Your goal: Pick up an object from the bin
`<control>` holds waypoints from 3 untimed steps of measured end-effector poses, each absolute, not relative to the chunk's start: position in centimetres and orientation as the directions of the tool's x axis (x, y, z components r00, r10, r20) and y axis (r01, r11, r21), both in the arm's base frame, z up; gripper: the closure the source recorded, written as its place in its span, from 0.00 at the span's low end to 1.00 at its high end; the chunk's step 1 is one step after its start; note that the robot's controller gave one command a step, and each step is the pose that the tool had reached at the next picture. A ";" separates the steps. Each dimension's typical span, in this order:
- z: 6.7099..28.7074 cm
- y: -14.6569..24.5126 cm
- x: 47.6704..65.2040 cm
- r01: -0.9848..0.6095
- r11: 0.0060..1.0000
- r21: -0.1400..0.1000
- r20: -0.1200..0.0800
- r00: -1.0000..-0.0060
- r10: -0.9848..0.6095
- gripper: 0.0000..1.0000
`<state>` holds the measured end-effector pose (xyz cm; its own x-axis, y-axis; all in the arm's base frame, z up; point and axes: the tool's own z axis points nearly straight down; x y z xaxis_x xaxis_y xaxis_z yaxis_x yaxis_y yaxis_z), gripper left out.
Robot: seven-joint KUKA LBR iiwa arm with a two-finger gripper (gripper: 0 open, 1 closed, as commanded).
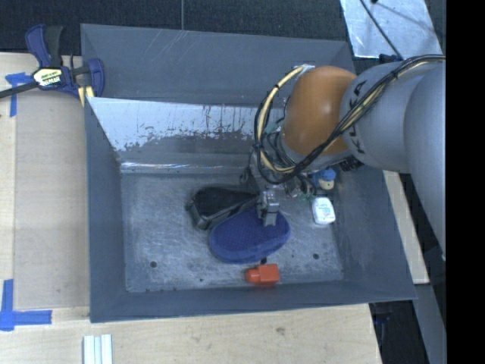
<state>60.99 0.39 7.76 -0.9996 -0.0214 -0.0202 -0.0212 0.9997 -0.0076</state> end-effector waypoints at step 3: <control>7.0 -2.4 49.8 -0.239 0.971 -0.001 0.002 -0.971 -0.239 0.00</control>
Offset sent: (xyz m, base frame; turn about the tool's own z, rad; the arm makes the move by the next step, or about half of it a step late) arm 0.0000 0.0000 0.0000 0.0000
